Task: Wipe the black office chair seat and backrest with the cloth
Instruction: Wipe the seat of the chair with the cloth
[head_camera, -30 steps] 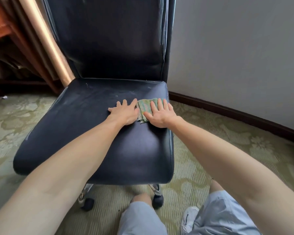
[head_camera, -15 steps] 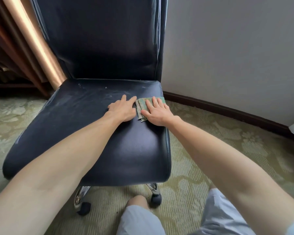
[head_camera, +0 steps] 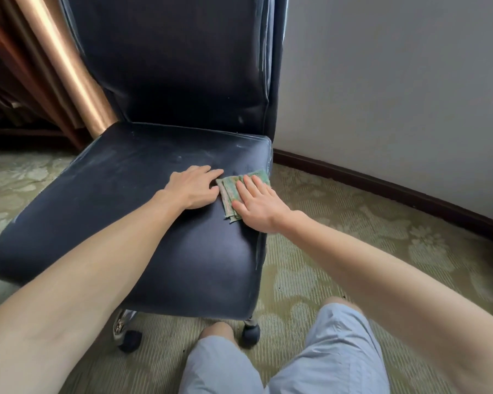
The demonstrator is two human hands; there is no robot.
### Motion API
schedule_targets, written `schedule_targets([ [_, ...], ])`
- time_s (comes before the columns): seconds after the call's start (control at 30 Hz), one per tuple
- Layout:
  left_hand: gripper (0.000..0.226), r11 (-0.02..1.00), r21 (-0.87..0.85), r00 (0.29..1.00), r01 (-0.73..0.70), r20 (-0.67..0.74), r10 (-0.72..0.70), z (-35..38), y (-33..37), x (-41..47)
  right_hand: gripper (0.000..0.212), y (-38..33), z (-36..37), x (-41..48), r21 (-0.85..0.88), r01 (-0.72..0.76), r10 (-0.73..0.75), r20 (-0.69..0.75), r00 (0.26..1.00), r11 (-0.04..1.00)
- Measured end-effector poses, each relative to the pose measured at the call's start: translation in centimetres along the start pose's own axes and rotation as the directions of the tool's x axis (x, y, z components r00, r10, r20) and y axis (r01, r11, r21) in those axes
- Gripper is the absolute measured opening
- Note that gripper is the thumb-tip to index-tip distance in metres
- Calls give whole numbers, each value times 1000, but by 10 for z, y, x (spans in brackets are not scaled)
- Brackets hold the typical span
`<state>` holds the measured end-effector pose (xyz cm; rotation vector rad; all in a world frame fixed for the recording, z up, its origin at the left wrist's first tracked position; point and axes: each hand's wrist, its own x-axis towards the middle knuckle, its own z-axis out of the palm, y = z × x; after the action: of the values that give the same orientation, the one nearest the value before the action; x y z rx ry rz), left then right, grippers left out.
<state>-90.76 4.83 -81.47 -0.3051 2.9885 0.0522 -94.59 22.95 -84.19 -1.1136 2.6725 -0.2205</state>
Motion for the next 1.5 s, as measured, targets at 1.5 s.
schedule_targets([
  [1.5, 61, 959, -104, 957, 264, 155, -247, 17, 15, -57, 60, 39, 27, -8, 139, 223, -183, -254, 950, 965],
])
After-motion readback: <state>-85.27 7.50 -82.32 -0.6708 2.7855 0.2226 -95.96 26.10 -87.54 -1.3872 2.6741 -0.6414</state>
